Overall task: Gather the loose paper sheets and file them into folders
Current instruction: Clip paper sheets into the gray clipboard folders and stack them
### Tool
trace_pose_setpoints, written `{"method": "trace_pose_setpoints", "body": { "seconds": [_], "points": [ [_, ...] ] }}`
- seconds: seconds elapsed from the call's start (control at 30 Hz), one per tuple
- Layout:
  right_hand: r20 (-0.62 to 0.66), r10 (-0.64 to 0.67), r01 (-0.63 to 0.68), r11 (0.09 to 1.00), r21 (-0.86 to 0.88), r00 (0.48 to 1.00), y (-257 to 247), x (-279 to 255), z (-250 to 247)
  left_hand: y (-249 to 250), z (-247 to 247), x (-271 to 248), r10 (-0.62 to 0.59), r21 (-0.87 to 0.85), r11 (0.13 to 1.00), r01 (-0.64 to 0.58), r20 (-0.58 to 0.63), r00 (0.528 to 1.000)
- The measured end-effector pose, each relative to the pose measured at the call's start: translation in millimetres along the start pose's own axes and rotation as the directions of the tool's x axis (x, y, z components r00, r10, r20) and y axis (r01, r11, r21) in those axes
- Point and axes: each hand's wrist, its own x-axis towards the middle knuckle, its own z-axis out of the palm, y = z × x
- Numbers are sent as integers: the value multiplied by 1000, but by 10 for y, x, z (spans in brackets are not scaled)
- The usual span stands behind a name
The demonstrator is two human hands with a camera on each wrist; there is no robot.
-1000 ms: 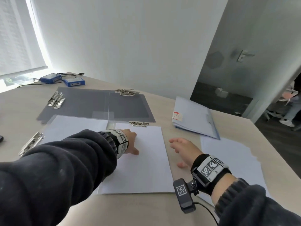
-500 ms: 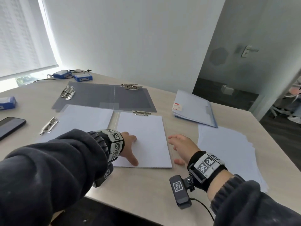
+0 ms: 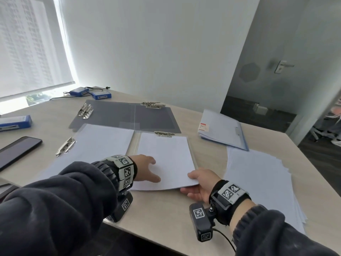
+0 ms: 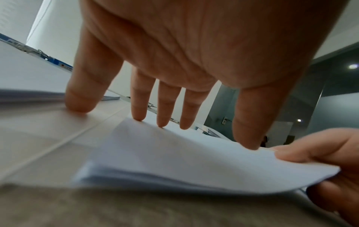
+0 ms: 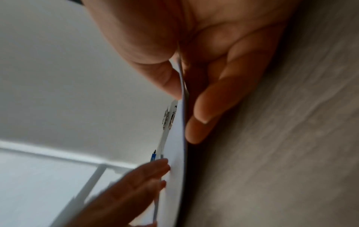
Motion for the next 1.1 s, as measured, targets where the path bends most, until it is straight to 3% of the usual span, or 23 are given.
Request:
{"method": "trace_pose_setpoints", "body": {
  "seconds": [0.1,0.2,0.3,0.37,0.57,0.7,0.8,0.9,0.97,1.1],
  "points": [
    [2,-136,136,989,-62,991,-8,-42,33,-20,-37,-110,12,-93,996,-17,-52,999],
    [-1,-280,280,960,-29,960,-61,-98,6,-10,-98,-240,34,-237,968,-82,-201,979],
    [-27,-376,376,927,-14,926,-119,-157,-73,44,-100,-350,38,-401,896,-192,-361,932],
    [-56,-413,416,908,50,909,-146,-184,-168,117,-82,-424,39,-505,825,-253,-396,917],
    [-154,-476,500,834,234,866,-200,-272,-533,351,74,-540,121,-741,592,-316,-305,944],
    [-210,-488,531,786,317,847,-192,-297,-779,412,226,-445,117,-899,402,-174,-137,984],
    [-232,-450,506,770,389,863,-145,-303,-963,430,257,-253,53,-987,151,-55,-47,997],
    [-236,-410,473,780,410,881,-75,-313,-1103,511,192,-32,-90,-990,-118,-80,-70,994],
    [-242,-404,469,797,382,882,-40,-312,-1176,614,123,90,-157,-976,-163,-142,-116,981],
    [-285,-355,443,818,367,890,-33,-245,-1355,850,46,313,-130,-983,-108,-146,-131,983]
  ]
}}
